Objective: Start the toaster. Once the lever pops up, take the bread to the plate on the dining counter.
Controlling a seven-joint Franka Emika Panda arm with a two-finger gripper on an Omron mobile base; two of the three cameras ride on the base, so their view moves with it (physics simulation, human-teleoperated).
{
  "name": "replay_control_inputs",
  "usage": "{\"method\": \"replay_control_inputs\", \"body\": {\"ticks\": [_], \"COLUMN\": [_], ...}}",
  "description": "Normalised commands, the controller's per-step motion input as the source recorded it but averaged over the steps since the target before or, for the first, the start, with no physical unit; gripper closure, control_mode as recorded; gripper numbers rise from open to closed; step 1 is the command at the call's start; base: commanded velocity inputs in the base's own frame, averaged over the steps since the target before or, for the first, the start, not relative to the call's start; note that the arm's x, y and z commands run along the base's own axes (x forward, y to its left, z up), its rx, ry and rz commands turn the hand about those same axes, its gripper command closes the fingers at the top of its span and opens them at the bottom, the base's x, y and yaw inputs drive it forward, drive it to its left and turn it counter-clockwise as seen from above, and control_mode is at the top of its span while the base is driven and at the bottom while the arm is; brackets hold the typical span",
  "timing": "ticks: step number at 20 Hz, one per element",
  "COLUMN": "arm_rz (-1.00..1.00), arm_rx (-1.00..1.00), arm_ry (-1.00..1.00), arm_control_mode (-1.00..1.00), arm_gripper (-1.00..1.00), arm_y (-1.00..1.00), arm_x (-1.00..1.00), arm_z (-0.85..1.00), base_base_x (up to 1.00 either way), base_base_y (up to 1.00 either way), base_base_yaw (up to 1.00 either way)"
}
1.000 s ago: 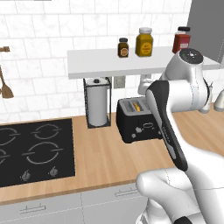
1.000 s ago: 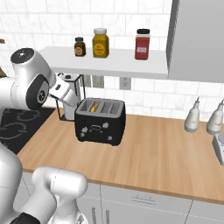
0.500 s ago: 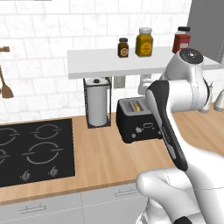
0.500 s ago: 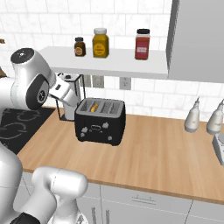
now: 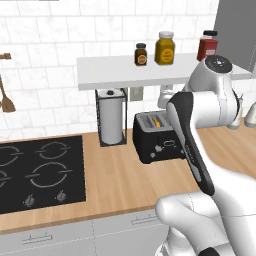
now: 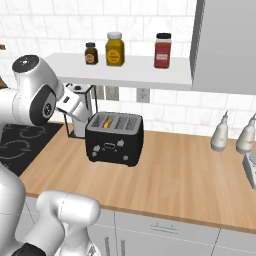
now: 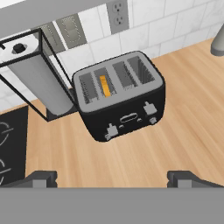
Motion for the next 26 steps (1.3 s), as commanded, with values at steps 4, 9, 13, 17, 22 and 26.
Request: {"method": "replay_control_inputs", "body": {"ticks": [4,9,13,17,22,26], "arm_rz": [0.0,0.0,0.0,0.0,0.0,0.0], "arm_rx": [0.0,0.0,0.0,0.0,0.0,0.0], "arm_ry": [0.0,0.0,0.0,0.0,0.0,0.0], "arm_control_mode": [-1.0,-1.0,-1.0,-1.0,-1.0,-1.0], "arm_gripper": [-1.0,-1.0,-1.0,-1.0,-1.0,-1.0], "arm_y": [0.0,0.0,0.0,0.0,0.0,0.0], "arm_x": [0.0,0.0,0.0,0.0,0.0,0.0], "arm_z": [0.0,0.0,0.0,0.0,0.0,0.0], "base_base_x": [0.0,0.0,0.0,0.0,0.0,0.0], "base_base_y": [0.0,0.0,0.0,0.0,0.0,0.0], "base_base_yaw": [0.0,0.0,0.0,0.0,0.0,0.0]}}
